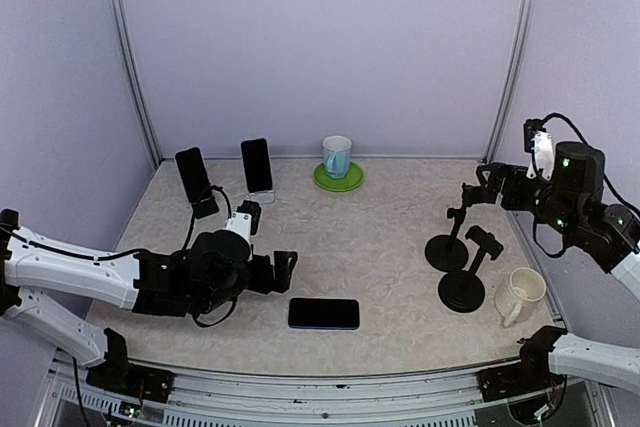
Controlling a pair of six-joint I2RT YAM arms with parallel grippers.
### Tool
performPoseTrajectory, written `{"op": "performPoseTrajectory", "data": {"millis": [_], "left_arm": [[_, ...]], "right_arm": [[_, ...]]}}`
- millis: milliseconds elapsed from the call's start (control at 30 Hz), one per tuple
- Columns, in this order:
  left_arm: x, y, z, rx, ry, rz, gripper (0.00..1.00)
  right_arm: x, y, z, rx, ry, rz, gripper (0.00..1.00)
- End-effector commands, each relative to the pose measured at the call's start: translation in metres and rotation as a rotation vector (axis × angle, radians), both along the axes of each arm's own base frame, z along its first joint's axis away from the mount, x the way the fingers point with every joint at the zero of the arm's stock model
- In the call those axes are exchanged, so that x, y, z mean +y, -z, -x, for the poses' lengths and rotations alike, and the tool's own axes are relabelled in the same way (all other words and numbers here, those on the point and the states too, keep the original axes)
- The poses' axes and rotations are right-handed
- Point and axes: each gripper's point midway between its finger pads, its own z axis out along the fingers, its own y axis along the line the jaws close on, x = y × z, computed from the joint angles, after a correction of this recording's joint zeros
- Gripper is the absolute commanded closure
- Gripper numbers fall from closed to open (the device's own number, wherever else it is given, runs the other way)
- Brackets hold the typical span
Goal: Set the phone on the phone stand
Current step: Pick up the phone stand at the center of the board.
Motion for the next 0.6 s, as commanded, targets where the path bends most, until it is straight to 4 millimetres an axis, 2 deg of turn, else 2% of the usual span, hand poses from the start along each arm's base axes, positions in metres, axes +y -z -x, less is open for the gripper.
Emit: {"op": "performPoseTrajectory", "data": {"millis": [0, 200, 500, 567], "left_arm": [[0.015, 0.002, 0.005, 0.004, -0.038, 0.022, 0.01], [0.03, 0.004, 0.007, 0.012, -0.074, 0.012, 0.01], [0.047, 0.009, 0.013, 0.024, -0.092, 0.041, 0.01], [0.046, 0.01, 0.014, 0.028, -0.088, 0.04, 0.01]], "right_arm": [[-0.005, 0.007, -0.017, 0.028, -0.085, -0.063, 0.0], [-0.013, 0.028, -0.026, 0.034, -0.137, -0.105, 0.05], [-0.007, 0.03, -0.028, -0.038, -0.19, -0.119, 0.27], [-0.009, 0.032, -0.03, -0.027, -0.178, -0.118, 0.28]]}}
